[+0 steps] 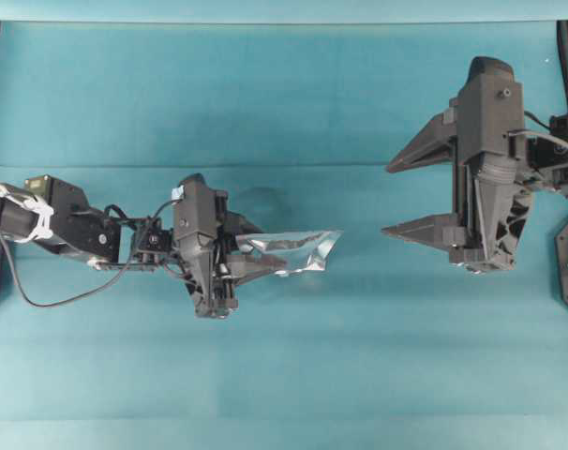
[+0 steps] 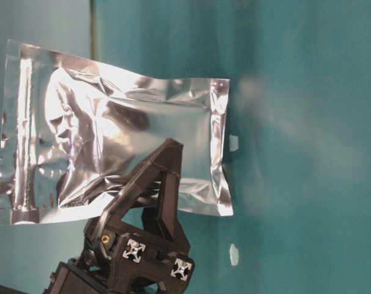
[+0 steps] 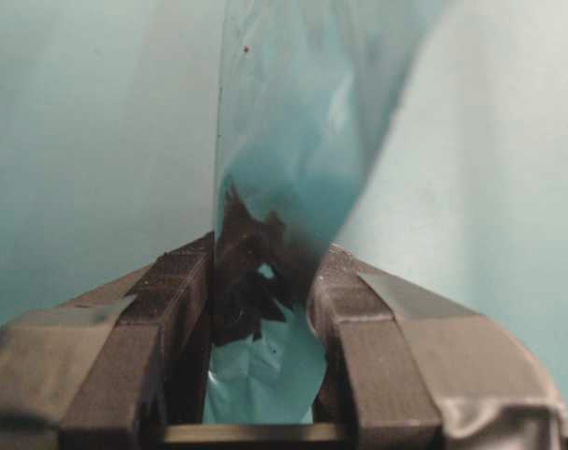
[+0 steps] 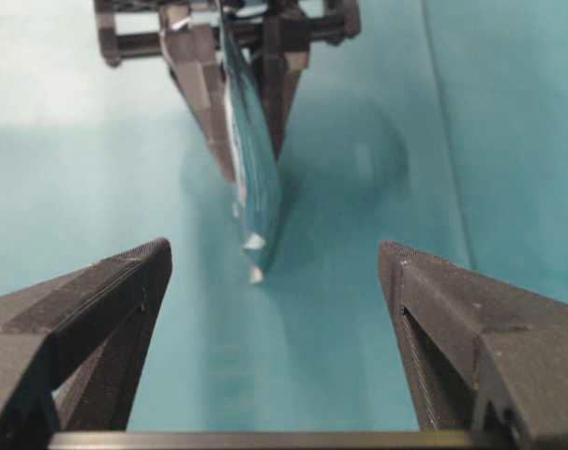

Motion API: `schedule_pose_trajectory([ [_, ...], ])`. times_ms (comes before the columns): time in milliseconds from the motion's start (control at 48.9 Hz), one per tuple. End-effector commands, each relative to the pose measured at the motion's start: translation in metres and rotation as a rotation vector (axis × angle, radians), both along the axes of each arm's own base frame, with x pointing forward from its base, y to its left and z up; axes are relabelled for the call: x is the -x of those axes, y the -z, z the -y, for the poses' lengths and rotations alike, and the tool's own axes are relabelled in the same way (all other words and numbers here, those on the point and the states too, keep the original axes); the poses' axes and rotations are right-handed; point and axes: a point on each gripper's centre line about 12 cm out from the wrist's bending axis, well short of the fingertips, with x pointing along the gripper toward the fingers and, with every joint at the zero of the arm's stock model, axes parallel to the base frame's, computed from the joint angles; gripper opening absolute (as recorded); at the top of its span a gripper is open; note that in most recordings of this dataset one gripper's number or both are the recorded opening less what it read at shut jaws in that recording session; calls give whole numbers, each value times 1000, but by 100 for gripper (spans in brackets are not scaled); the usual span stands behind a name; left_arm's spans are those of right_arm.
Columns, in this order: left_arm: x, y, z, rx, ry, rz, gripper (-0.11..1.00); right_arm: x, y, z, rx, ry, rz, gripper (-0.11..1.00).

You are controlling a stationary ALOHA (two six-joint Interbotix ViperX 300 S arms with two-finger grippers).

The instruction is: Hand over the silver zip bag and make it stand upright.

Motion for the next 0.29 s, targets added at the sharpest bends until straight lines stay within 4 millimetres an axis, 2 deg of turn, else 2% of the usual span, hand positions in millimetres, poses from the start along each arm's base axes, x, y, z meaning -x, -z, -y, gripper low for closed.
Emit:
schedule_pose_trajectory([
  [0,-2,-5,5,0,14,17,30,1,-7,-1,-6,3,26,89],
  [266,-2,-5,6,2,16,17,30,1,-7,-1,-5,1,26,89],
])
